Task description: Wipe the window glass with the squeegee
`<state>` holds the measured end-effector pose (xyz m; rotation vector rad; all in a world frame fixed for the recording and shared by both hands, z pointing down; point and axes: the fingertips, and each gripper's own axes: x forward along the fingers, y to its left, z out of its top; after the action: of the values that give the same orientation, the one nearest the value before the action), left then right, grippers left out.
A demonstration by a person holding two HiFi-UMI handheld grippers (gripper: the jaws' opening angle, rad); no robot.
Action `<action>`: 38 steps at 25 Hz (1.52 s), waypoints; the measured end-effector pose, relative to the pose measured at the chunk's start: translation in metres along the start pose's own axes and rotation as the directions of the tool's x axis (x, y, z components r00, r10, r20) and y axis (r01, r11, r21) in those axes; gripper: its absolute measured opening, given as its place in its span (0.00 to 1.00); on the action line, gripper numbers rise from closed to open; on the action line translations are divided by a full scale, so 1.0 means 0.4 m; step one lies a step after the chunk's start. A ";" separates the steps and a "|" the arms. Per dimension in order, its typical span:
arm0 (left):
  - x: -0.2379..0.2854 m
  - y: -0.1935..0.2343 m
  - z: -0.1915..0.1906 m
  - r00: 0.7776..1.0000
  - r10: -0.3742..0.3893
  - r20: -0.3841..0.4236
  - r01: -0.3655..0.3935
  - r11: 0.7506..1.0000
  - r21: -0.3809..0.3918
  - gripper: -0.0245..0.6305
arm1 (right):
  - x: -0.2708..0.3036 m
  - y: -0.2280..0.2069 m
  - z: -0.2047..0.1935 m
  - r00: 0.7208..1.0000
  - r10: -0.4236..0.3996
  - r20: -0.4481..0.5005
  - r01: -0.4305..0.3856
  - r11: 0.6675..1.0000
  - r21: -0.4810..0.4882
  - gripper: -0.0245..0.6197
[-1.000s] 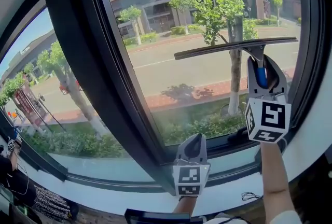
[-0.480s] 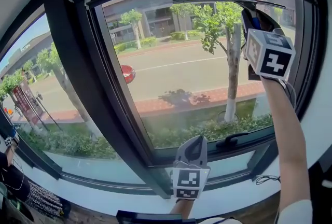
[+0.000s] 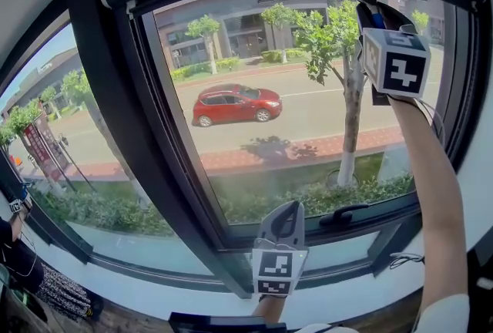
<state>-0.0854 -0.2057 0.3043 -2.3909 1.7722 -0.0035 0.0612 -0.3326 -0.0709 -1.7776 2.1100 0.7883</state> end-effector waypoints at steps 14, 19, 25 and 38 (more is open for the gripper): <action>0.031 -0.002 -0.007 1.000 -0.023 -0.001 0.023 1.000 0.008 0.04 | 0.009 0.021 -0.019 1.000 -0.009 0.010 0.009 1.000 -0.023 0.27; 0.030 0.002 -0.016 1.000 -0.024 -0.008 0.024 1.000 0.003 0.04 | 0.003 0.025 -0.024 1.000 -0.013 0.018 0.013 1.000 -0.015 0.27; 0.026 -0.010 -0.023 0.999 -0.029 -0.015 0.029 1.000 0.012 0.04 | -0.006 0.027 -0.038 1.000 -0.015 0.011 0.015 1.000 -0.008 0.27; 0.018 -0.030 -0.034 0.998 -0.057 -0.025 0.058 0.998 0.020 0.04 | -0.029 0.028 -0.057 0.999 -0.025 0.021 0.025 0.999 -0.019 0.27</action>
<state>-0.0733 -0.2108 0.3185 -2.4370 1.7045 -0.0584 0.0560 -0.3349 -0.0436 -1.7941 2.0698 0.8202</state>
